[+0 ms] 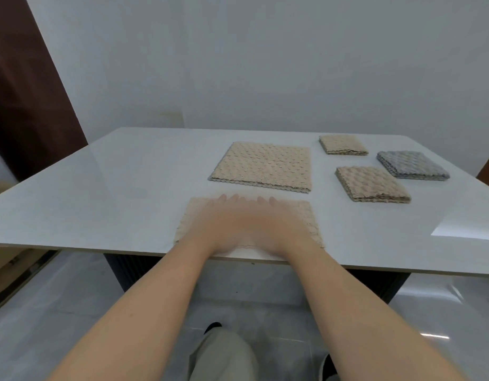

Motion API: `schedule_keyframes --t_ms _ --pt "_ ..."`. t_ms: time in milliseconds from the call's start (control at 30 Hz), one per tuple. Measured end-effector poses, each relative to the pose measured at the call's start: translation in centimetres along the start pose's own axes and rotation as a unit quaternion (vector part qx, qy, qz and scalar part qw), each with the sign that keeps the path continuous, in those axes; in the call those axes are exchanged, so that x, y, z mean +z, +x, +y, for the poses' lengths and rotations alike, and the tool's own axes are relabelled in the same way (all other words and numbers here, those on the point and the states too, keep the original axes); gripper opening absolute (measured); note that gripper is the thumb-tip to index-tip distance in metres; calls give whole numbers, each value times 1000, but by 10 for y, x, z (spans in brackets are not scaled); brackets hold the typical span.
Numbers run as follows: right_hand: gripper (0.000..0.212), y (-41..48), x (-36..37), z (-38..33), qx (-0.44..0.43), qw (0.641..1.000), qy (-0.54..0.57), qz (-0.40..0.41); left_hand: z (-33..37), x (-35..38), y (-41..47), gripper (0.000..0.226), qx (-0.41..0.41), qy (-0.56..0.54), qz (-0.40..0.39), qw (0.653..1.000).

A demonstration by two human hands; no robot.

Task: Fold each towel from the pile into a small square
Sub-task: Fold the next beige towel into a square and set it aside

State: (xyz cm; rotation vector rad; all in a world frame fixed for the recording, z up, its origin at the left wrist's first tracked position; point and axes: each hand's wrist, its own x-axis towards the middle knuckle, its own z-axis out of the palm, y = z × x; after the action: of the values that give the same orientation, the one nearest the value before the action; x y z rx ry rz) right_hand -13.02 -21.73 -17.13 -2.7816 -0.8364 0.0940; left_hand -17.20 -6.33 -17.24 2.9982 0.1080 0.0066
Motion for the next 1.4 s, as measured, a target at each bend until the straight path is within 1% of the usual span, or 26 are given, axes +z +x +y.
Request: schedule_keyframes --t_ms 333,533,733,767,833,867,933,967,1033,1167,1233,1333,1400 --pt "60 -11 -9 32 54 998 -15 -6 -38 -3 -12 59 -48 -9 -8 999" --pt "63 -21 -15 53 121 993 -15 -7 -54 -6 -21 60 -83 -2 -13 996" --pt "64 -20 -27 48 145 988 -31 -41 -50 -17 -23 64 -91 46 -39 994" --pt "64 -18 -30 47 151 987 -31 -44 -49 -21 -23 66 -89 55 -36 994" --pt "62 -16 -38 47 173 983 -60 -17 -44 -28 -23 68 -65 57 -17 996" --pt "58 -17 -41 47 182 979 -96 7 -40 -31 -22 68 -43 52 -3 998" --pt "41 -22 -48 46 196 968 -151 46 -29 -36 -22 70 3 37 13 999" --pt "35 -25 -50 45 203 966 -149 64 -23 -37 -23 73 21 24 12 999" --pt "32 -27 -52 43 228 962 -120 87 -11 -38 -23 84 45 5 -1 999" --pt "48 -22 -48 37 293 952 -63 68 7 -31 -19 108 53 -3 -27 998" --pt "53 -20 -47 33 315 945 -60 59 16 -26 -16 117 50 -12 -39 998" --pt "54 -18 -50 28 334 940 -68 30 28 -18 -13 122 50 -19 -44 998" --pt "45 -17 -50 27 325 941 -89 -2 31 -16 -11 124 49 -15 -37 998"
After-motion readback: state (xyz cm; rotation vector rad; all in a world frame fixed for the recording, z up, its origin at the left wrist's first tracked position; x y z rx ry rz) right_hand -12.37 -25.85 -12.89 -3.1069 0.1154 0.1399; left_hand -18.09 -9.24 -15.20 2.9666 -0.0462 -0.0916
